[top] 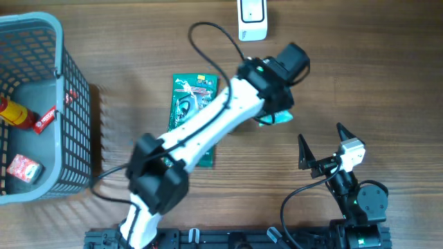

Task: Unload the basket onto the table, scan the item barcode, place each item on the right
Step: 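Carry the wipes pack with the left gripper and place it beside the jar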

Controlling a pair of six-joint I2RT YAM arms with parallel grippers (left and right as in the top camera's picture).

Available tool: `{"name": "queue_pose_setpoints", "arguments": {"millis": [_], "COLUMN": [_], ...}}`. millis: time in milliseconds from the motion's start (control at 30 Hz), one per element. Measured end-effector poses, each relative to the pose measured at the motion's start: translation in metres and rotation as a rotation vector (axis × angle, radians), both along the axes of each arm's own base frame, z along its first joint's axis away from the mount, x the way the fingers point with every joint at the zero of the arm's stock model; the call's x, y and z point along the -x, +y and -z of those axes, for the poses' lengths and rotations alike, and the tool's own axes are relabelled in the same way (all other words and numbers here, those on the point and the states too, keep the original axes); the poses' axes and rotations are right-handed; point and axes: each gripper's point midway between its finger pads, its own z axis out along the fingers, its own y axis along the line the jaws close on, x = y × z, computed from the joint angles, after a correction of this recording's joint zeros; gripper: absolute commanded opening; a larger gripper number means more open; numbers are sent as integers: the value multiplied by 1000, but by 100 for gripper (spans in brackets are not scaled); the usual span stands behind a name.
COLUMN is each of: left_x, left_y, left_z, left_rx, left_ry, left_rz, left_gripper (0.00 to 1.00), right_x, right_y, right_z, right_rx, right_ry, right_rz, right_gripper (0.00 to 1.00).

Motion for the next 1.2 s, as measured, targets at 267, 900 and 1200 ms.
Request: {"name": "queue_pose_setpoints", "arguments": {"millis": [267, 900, 1200], "left_x": [5, 1, 7], "left_y": [18, 83, 341], "left_z": [73, -118, -244], "left_rx": [-213, -97, -119], "left_ry": [63, -249, -496], "left_rz": [5, -88, -737], "left_gripper": [53, 90, 89], "right_x": [0, 0, 0], "right_y": [0, 0, 0], "right_z": [0, 0, 0], "right_rx": [0, 0, 0], "right_ry": [0, 0, 0], "right_rz": [0, 0, 0], "right_gripper": [100, 100, 100]}}
